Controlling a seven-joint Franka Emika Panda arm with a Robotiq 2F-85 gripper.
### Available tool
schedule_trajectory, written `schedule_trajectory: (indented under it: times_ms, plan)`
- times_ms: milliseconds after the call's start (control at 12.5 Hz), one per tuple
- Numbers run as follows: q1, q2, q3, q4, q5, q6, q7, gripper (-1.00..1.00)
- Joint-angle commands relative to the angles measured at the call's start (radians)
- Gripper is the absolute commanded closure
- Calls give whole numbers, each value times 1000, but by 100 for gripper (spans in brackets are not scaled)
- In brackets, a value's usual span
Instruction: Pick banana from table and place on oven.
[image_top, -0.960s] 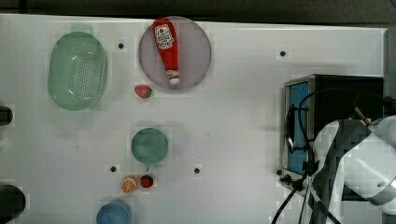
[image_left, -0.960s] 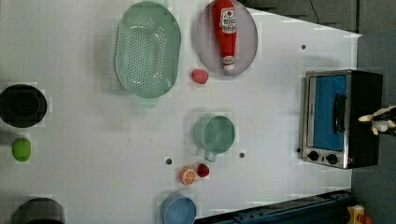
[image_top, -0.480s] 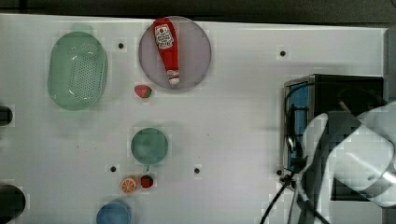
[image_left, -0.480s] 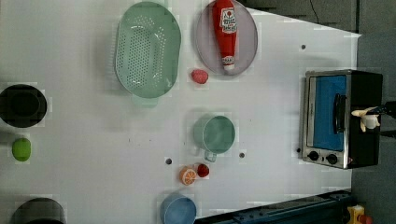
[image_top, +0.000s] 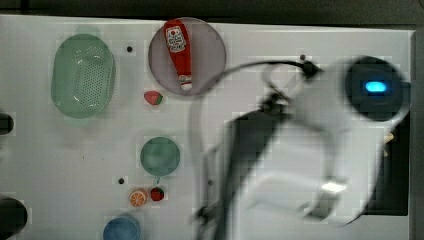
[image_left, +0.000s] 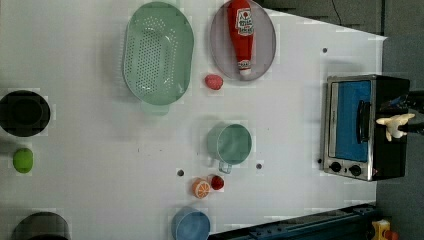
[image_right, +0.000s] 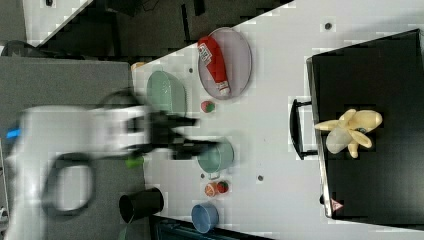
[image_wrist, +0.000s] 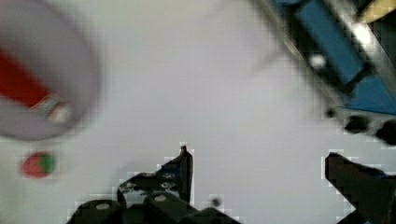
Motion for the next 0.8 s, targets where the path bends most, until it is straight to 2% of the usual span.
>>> schedule_trajectory:
  times_ms: [80, 240, 800]
  plan:
    - [47, -152, 106, 31, 37, -123, 352, -100]
    - [47, -209, 146, 12, 37, -179, 466, -100]
    - [45, -242, 145, 12, 37, -177, 474, -100]
